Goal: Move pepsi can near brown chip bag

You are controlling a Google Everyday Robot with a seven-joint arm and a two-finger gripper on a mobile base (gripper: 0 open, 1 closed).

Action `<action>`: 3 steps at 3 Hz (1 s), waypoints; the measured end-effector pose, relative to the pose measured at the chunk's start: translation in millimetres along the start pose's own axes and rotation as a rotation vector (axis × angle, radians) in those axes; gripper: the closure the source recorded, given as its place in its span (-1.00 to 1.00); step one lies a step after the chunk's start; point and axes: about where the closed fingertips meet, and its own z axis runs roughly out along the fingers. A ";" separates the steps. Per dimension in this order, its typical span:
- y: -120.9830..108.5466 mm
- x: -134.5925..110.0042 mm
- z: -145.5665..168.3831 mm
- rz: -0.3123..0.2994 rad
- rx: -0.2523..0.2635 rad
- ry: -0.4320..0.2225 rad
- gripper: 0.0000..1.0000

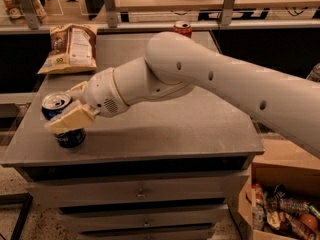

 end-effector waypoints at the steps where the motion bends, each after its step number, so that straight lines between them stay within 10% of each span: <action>1: -21.1 -11.6 -9.0 -0.009 0.013 -0.041 -0.06; 3: -86.1 -46.0 -19.5 -0.060 0.088 -0.098 -0.04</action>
Offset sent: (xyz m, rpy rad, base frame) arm 0.0983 0.0034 0.0545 0.1220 -0.0911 -0.0629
